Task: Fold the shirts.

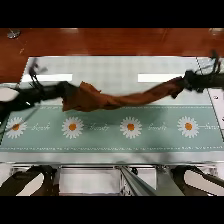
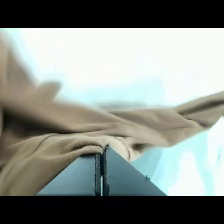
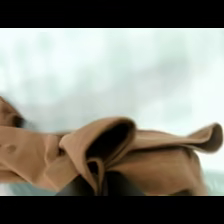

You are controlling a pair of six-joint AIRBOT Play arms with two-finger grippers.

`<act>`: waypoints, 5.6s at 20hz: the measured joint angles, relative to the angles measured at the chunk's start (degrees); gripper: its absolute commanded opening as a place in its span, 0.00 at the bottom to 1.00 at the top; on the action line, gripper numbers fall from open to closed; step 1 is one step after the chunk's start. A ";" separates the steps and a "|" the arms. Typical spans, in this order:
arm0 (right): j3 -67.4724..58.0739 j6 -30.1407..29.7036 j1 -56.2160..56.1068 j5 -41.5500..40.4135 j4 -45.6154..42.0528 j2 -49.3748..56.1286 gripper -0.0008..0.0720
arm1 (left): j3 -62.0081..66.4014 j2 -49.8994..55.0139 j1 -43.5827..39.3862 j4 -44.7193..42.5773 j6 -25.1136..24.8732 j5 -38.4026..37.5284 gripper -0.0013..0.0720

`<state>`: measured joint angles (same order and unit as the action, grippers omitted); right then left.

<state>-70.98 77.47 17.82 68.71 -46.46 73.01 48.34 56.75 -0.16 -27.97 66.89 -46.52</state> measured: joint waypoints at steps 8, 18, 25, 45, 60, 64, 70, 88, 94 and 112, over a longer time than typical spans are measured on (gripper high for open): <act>-40.59 4.55 -0.52 13.42 0.55 -5.75 0.06 | 45.27 -4.09 15.69 0.11 1.01 -6.84 0.05; -28.70 8.15 -0.52 26.58 -11.67 -34.34 0.06 | 59.87 -15.98 21.81 -18.75 2.78 -14.25 0.05; 9.60 10.93 -0.52 27.04 -13.77 -49.33 0.06 | 40.33 -15.50 8.17 -34.18 7.39 -18.18 0.05; 7.37 -3.30 1.68 -9.16 12.44 16.90 0.87 | 23.47 20.74 -0.22 -22.91 11.96 2.32 0.98; 28.20 -7.56 19.98 -0.22 -4.72 -0.66 0.86 | -12.50 7.32 27.98 -35.43 11.76 -31.04 0.98; 32.81 -9.14 20.41 -1.31 -1.42 -3.56 0.86 | -19.08 6.54 29.00 -33.97 10.29 -30.47 0.98; 34.32 -9.77 20.48 -1.33 -0.09 -4.57 0.86 | -27.47 6.27 26.95 -22.95 5.05 -27.71 0.80; 32.15 -10.38 20.11 -5.38 5.79 4.46 0.86 | -29.42 6.29 22.18 -10.69 -4.81 -20.20 0.05; 28.17 -8.98 12.59 -5.60 4.39 9.25 0.70 | -29.42 6.29 20.65 -9.66 -4.74 -19.30 0.05; -4.79 -1.16 3.13 3.78 -1.03 3.56 0.06 | -2.36 0.22 20.46 3.26 -5.16 -21.97 0.05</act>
<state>-75.77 76.31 20.95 72.49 -47.48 76.58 45.98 56.97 20.29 -24.71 61.73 -68.49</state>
